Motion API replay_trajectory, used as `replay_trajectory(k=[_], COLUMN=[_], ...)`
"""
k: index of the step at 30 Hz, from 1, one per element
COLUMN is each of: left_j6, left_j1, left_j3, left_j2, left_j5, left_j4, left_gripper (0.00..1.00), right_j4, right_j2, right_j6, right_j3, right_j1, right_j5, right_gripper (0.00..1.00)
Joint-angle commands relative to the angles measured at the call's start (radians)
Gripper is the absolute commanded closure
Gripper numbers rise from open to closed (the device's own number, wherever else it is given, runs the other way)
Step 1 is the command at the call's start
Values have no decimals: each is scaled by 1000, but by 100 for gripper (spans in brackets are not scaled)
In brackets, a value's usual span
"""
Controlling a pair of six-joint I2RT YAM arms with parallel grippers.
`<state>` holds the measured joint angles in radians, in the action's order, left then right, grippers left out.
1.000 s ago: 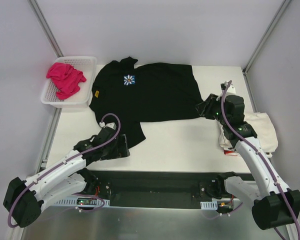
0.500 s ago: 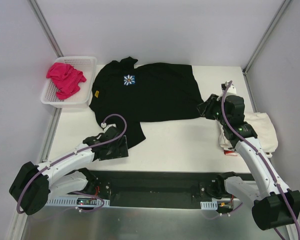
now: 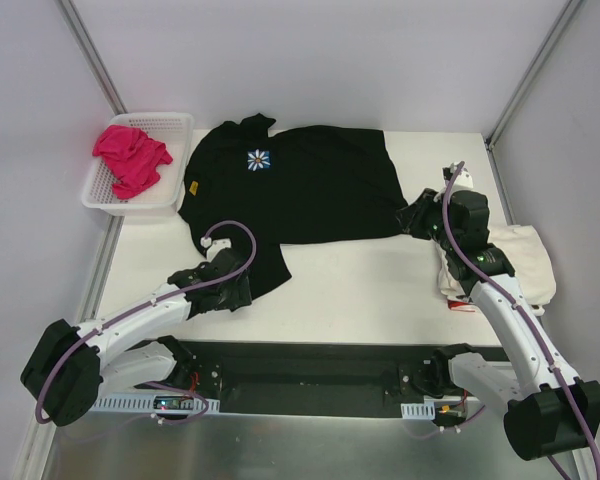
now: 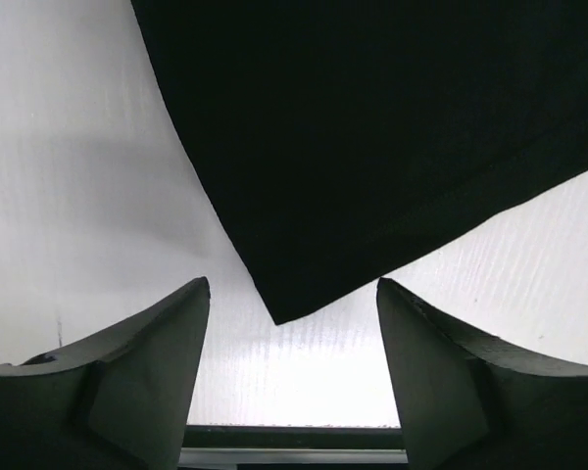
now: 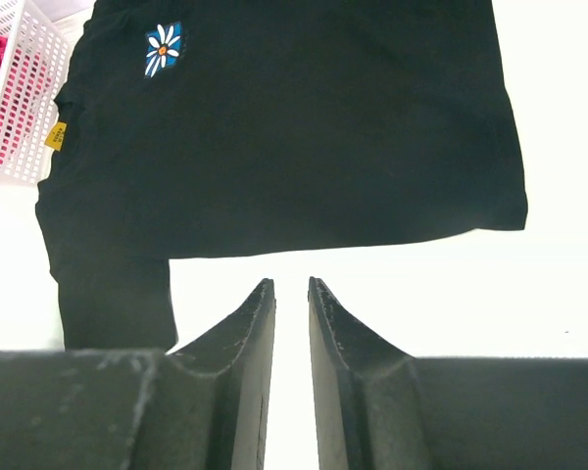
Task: Fold and stack the t-shirts
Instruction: Grap the side of the flattened tshirt closest away from the robot with both arms
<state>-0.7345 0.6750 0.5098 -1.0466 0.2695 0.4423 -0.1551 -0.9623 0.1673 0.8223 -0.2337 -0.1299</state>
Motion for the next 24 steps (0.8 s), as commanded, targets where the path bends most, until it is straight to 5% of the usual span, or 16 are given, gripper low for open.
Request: replay_trajectory(k=[1,3,7,13,17,20,24], left_j6=[20,15,3,-5,-6,-8,-9], left_j1=[11,9,9,12,12,14,14], left_j3=[21,24,24,15,16,19,22], left_j2=[-6,-21,-46,-62,-88,-105,-125], left_j5=[42,36,8,-1,7,-4,-7], left_j4=[-13,-11,-13,-13,-16,-22,-27], left_gripper=[37,41,31,39,61,66,99], right_j4=[6,8,3,-1,-3,-4,-3], right_j2=[0,0,4,8,10,8,2], right_j6=[-3,-5,-6,-6,-8,-6,-8], right_j3=[17,17,18,20,20,21,21], right_j1=[-4,-4,-6,-4,-3,-3,-3], right_j5=[23,27,33,47,52,55,64], right_gripper=[78,78,79,80,81,82,82])
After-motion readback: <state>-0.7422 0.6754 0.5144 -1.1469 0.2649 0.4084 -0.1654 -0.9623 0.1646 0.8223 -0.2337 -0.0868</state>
